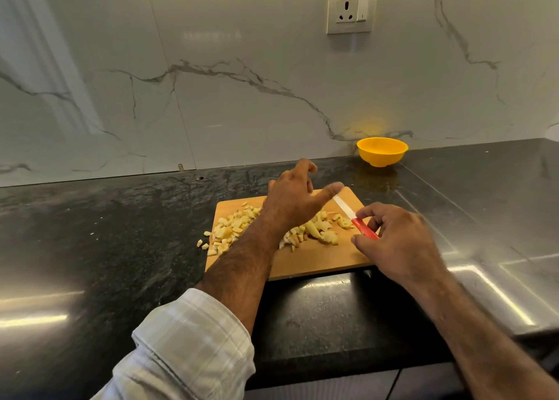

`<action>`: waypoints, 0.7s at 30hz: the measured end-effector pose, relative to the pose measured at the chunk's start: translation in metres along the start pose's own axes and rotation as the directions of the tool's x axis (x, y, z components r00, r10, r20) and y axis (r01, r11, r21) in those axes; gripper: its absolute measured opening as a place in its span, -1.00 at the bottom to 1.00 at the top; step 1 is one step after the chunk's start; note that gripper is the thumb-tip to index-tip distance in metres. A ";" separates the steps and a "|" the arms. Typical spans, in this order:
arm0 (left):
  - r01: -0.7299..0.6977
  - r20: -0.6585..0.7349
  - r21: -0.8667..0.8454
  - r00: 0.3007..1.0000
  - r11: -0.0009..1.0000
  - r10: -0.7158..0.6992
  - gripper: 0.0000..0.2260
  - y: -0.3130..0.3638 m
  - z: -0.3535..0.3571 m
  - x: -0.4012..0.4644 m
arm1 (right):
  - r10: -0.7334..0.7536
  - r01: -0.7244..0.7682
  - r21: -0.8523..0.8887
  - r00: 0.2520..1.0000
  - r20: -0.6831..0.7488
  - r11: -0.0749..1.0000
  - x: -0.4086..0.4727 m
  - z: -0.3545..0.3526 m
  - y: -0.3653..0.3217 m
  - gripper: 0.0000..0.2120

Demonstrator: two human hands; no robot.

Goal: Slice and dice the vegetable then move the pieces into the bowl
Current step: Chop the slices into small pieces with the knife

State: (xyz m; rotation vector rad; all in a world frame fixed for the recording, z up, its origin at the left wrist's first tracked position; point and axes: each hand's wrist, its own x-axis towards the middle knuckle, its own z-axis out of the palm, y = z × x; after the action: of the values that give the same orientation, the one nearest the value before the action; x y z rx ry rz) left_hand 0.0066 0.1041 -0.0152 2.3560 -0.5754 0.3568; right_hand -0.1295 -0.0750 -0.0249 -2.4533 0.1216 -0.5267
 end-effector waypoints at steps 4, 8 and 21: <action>0.003 0.133 0.141 0.991 0.990 -0.022 -0.11 0.003 0.004 -0.003 | -0.066 0.066 -0.063 0.998 -0.004 0.996 -0.001 0.003 -0.006 -0.61; 0.026 0.073 0.202 0.996 0.979 -0.042 -0.28 -0.008 0.003 0.001 | -0.049 0.050 -0.059 0.999 0.010 0.997 -0.004 0.000 -0.007 -0.65; -0.097 -0.098 0.164 0.989 0.982 0.114 -0.58 0.006 0.002 -0.011 | -0.001 -0.014 -0.152 0.995 -0.101 0.988 -0.009 -0.032 0.011 -0.74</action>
State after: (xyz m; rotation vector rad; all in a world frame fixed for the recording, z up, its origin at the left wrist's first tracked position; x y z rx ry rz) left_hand -0.0057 0.1017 -0.0178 2.4452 -0.6431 0.5941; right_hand -0.1501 -0.0999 -0.0112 -2.5739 0.2190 -0.6601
